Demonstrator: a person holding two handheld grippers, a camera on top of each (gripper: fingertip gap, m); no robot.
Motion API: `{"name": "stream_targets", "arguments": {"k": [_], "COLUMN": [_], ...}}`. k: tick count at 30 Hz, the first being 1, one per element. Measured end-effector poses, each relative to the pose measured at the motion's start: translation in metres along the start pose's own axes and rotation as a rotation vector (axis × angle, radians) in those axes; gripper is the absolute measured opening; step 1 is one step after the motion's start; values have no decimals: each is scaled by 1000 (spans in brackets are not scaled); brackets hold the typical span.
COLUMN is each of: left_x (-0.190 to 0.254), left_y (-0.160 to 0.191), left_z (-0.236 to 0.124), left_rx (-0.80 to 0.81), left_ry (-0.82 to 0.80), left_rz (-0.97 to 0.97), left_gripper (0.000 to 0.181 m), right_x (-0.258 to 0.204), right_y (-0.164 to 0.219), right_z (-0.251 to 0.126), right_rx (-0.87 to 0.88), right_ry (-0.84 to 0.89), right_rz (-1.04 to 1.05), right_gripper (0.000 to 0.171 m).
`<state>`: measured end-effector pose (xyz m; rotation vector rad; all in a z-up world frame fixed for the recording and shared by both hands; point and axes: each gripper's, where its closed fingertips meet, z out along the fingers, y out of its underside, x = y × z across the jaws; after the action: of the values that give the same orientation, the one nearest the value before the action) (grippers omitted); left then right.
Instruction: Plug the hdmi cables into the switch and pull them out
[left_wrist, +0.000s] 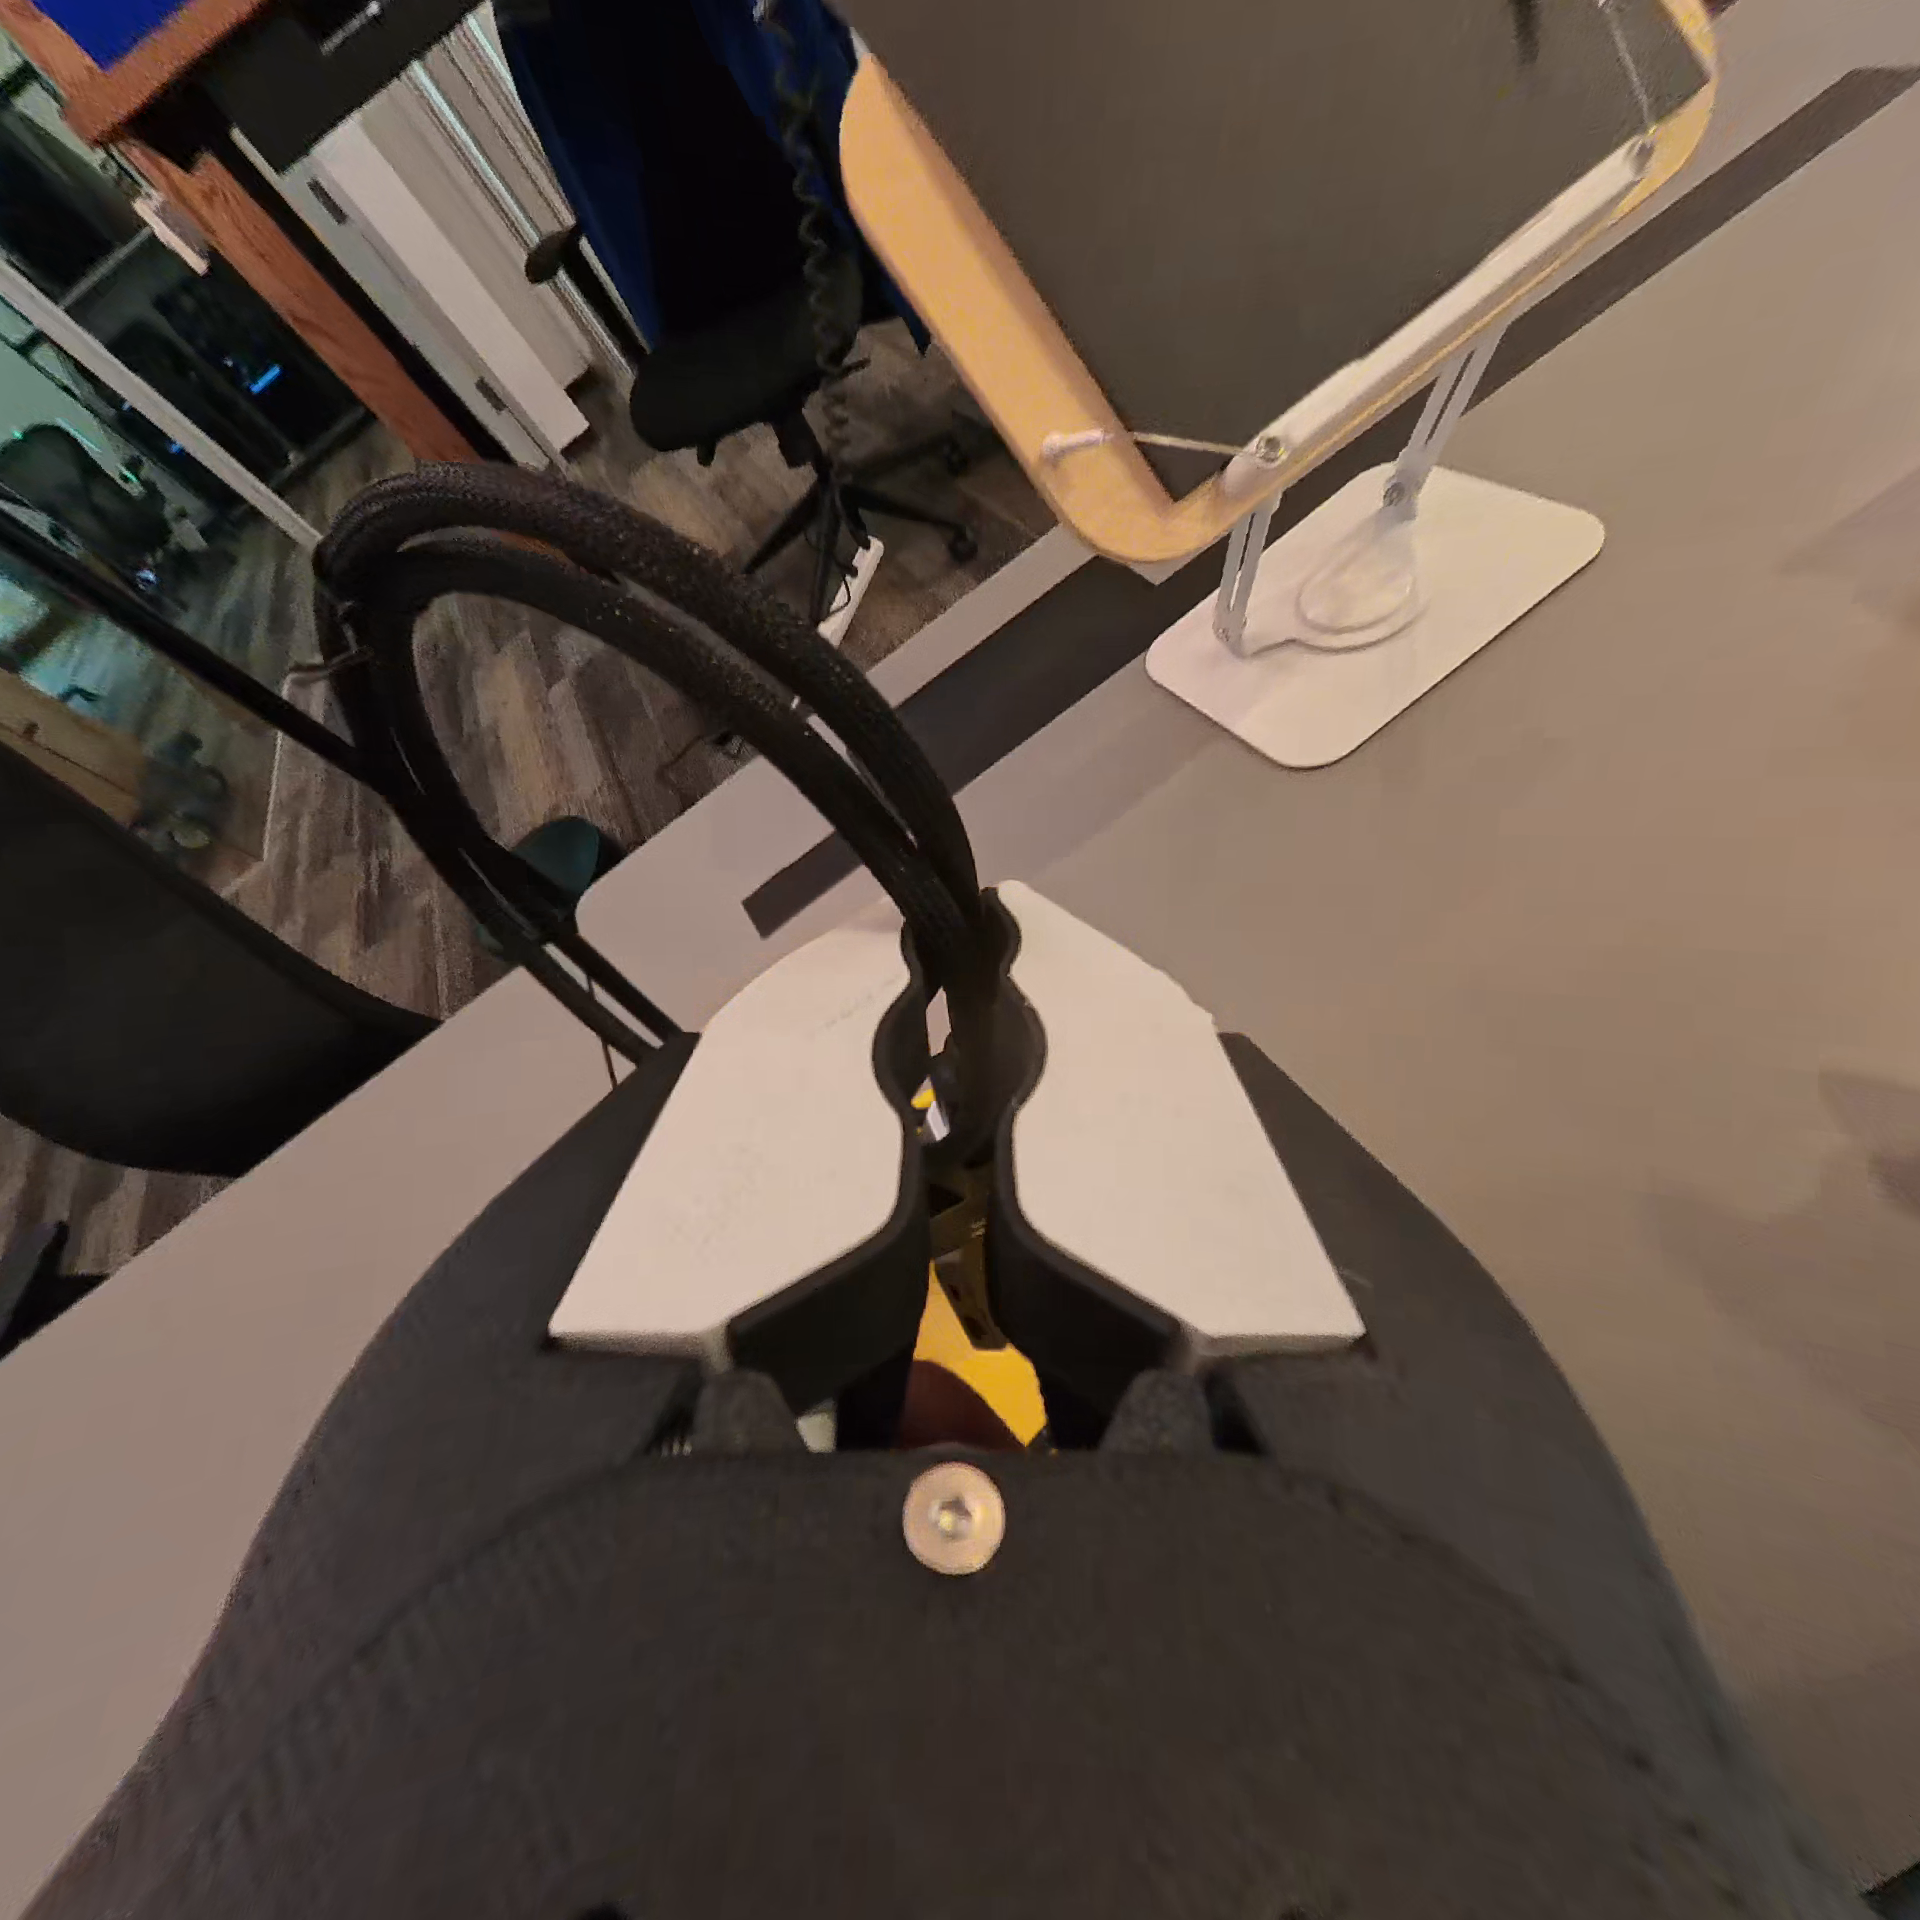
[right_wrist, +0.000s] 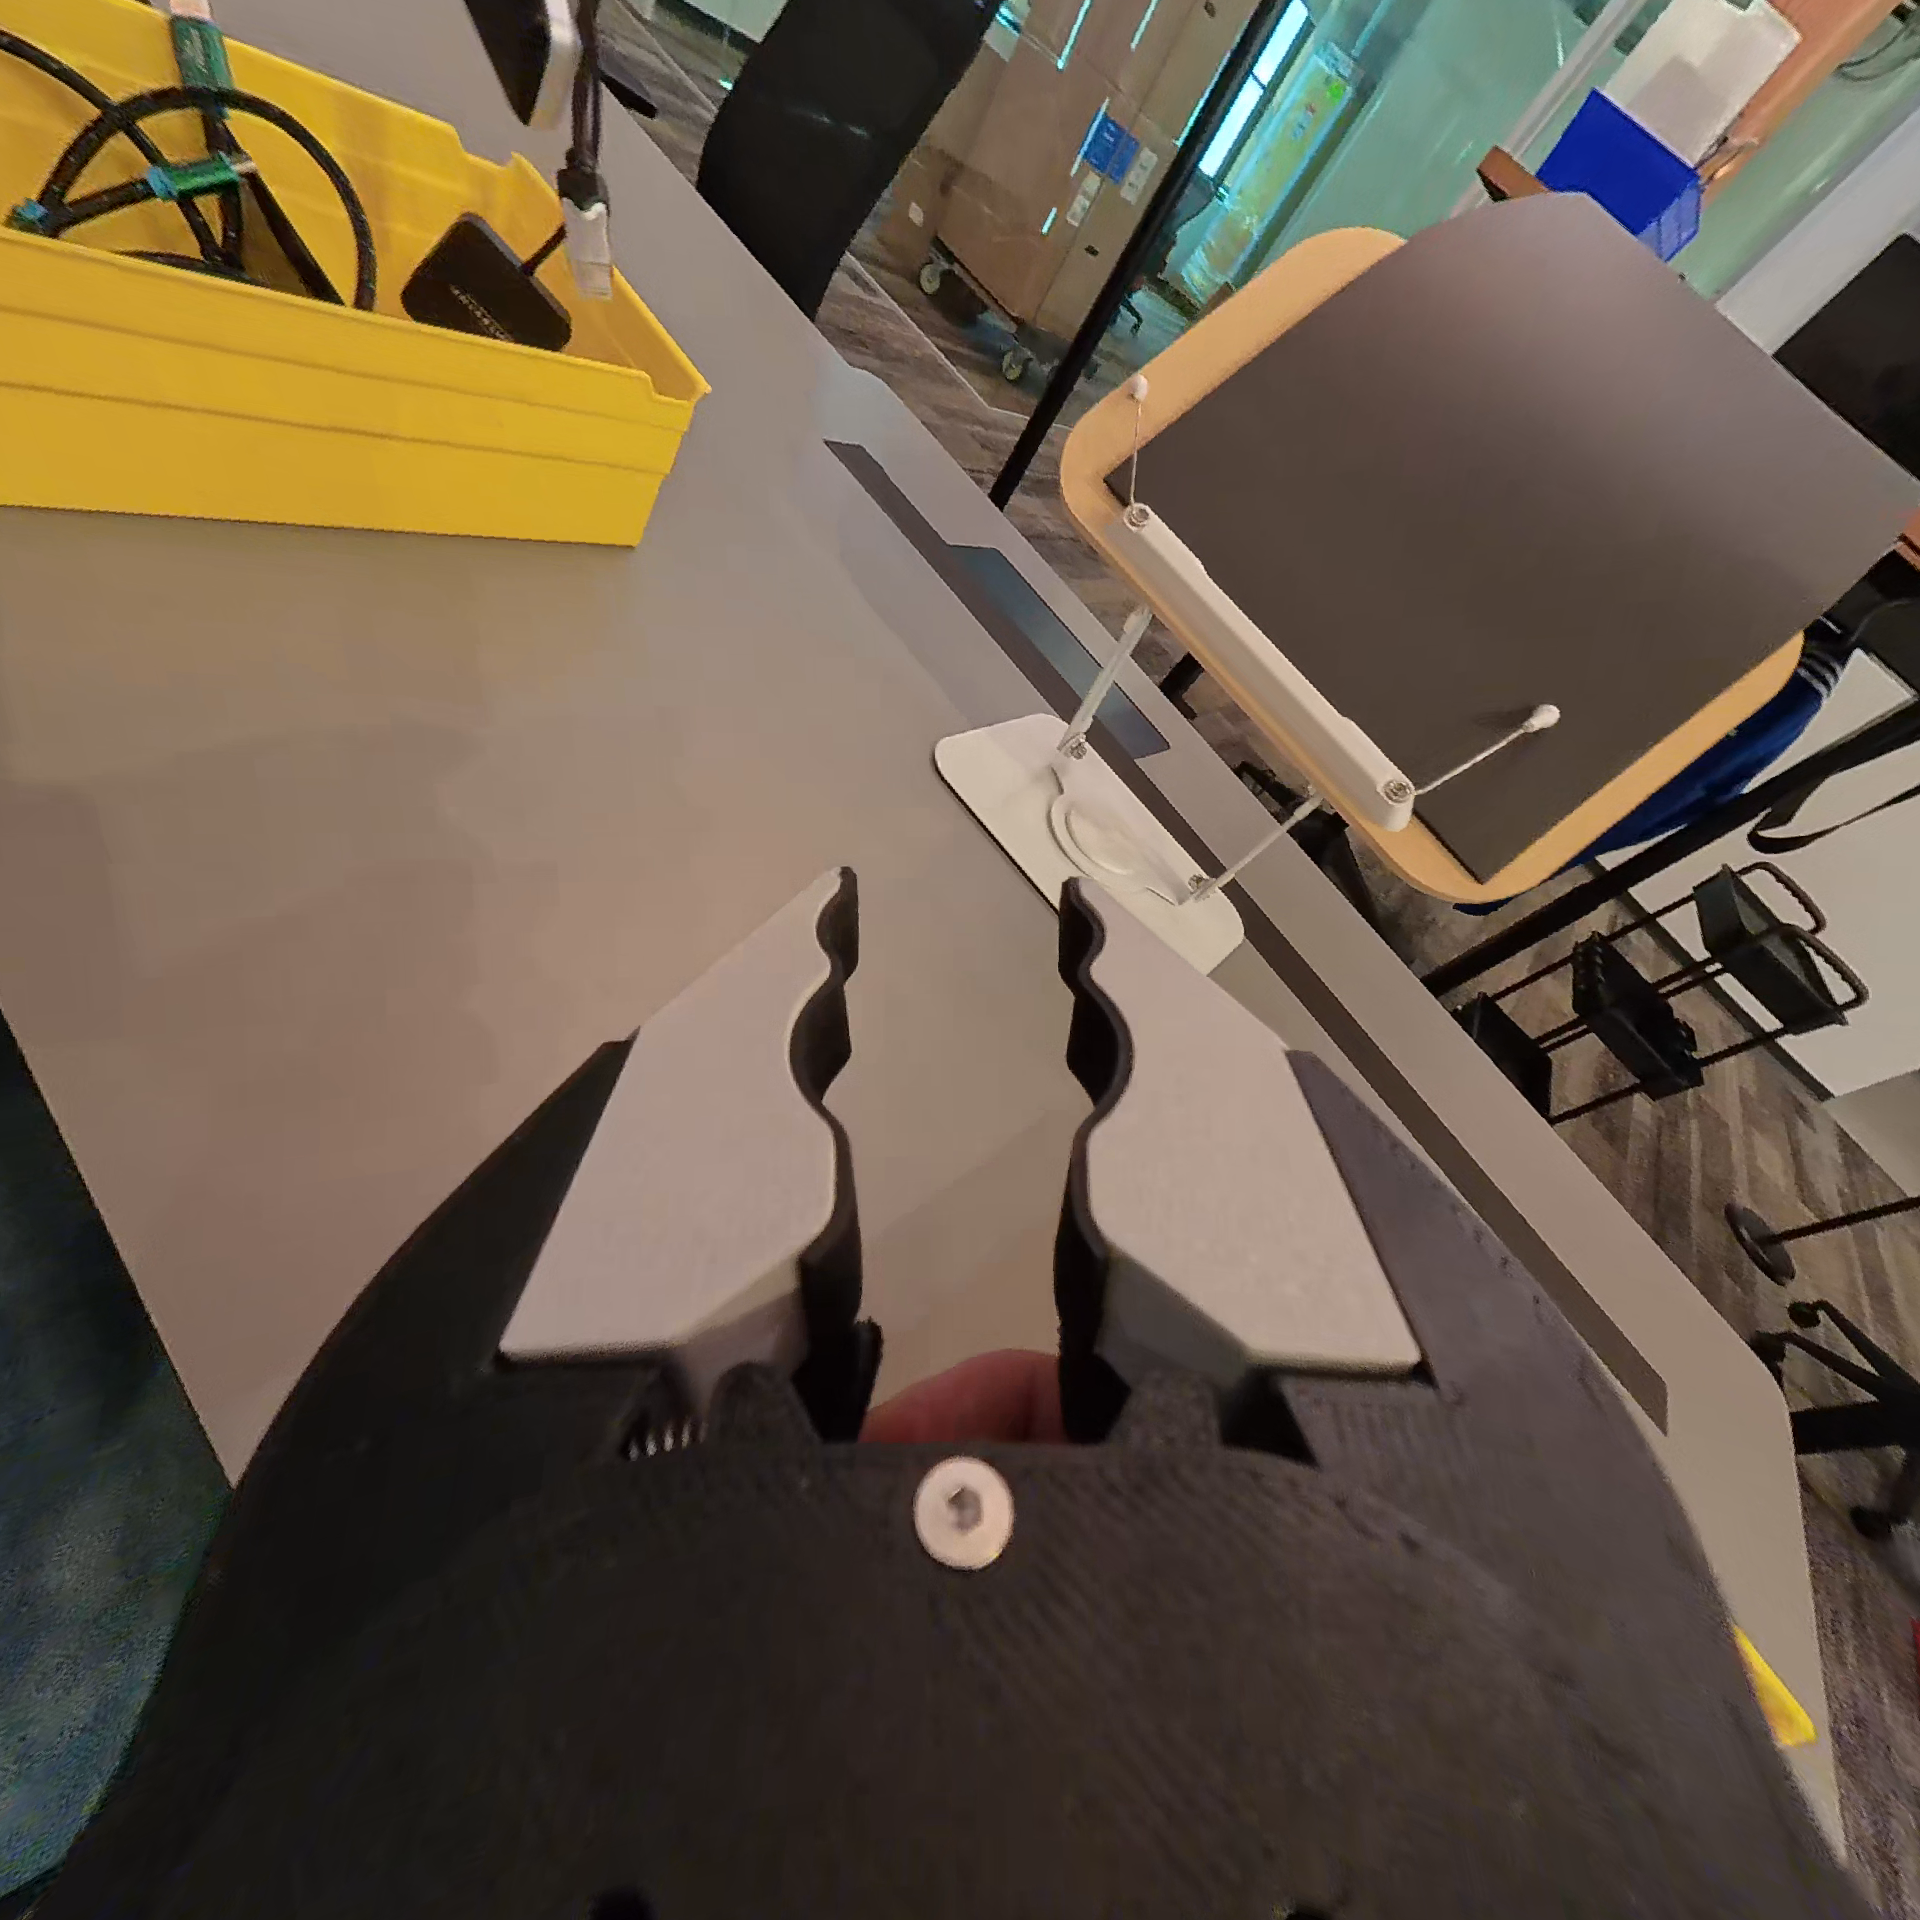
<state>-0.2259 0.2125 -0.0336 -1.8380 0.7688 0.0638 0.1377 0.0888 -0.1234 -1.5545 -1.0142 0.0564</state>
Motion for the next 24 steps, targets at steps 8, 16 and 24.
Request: {"name": "stream_targets", "arguments": {"k": [8, 16, 24], "left_x": [-6, -15, 59], "left_y": [-22, -16, -59], "left_z": [-6, -10, -20], "left_rx": [60, 53, 98], "left_ry": [41, 26, 160], "left_rz": [-9, -7, 141], "left_gripper": [6, 6, 6], "right_x": [-14, -21, -35], "right_y": [-8, -7, -36], "right_z": [4, 8, 20], "right_rx": [25, 31, 96], "right_ry": [-41, -75, -134], "right_rz": [2, 18, 40], "right_gripper": [36, 37, 49]}}
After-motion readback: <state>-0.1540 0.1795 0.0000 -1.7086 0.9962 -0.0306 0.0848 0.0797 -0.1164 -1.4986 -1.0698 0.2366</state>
